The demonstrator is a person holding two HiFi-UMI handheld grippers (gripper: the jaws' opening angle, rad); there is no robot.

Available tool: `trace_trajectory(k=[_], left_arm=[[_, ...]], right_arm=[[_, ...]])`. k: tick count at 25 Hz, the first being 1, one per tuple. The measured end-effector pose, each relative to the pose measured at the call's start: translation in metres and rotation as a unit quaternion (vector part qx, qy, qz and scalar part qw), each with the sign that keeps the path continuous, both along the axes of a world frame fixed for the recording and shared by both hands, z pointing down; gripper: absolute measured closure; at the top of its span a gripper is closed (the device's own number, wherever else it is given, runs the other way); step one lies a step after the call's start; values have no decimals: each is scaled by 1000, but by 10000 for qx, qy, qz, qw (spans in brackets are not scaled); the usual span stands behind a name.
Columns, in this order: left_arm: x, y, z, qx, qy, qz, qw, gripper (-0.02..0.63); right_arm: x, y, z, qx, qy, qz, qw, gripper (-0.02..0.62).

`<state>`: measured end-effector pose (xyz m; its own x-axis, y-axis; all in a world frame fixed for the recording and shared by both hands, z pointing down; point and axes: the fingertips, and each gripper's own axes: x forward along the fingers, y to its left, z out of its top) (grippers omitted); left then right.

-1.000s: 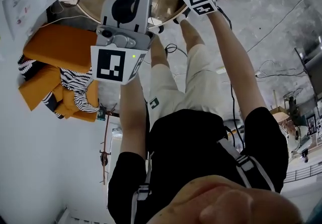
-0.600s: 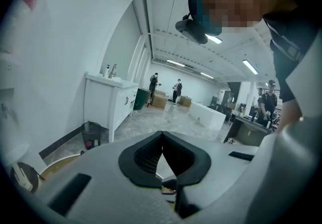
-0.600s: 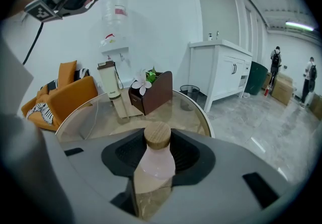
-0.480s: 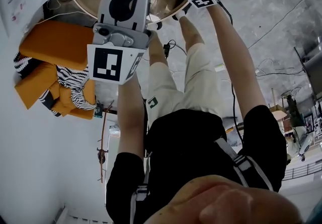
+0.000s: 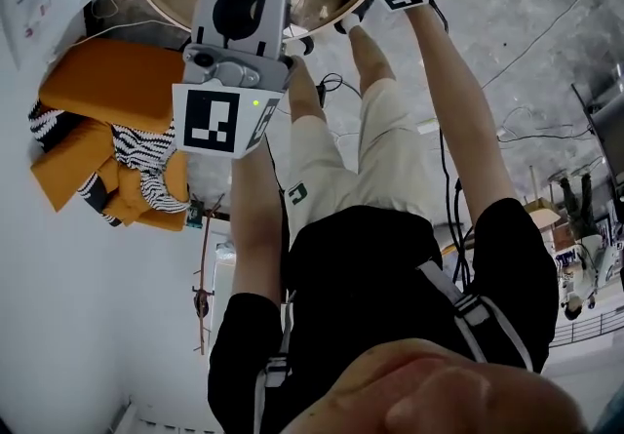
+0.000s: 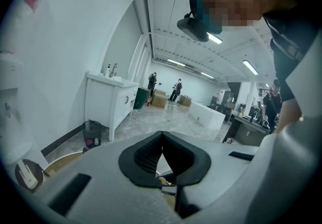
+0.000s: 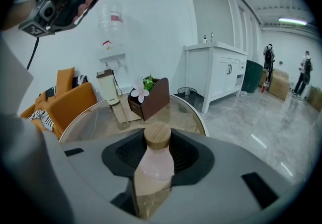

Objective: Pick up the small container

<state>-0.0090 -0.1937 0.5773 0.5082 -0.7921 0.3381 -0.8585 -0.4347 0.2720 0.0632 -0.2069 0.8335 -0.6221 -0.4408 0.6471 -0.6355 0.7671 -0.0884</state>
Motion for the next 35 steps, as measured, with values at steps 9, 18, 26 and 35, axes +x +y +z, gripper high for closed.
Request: trace_trajectory(k=[9, 18, 26, 35], left_arm=[[-9, -3, -69, 310, 75, 130, 9994, 588], [-33, 8, -151, 631, 164, 171, 9977, 588], [-60, 25, -217, 831, 211, 317, 9958, 588], [-104, 57, -284, 1087, 251, 490, 9925, 588]], right_arm=[[-4, -8, -106, 157, -101, 106, 9998, 455], [-28, -11, -248, 492, -352, 269, 9978, 454], [-55, -9, -370, 686, -616, 575, 9941, 454], [-94, 22, -501, 1037, -966, 675, 9876, 454]])
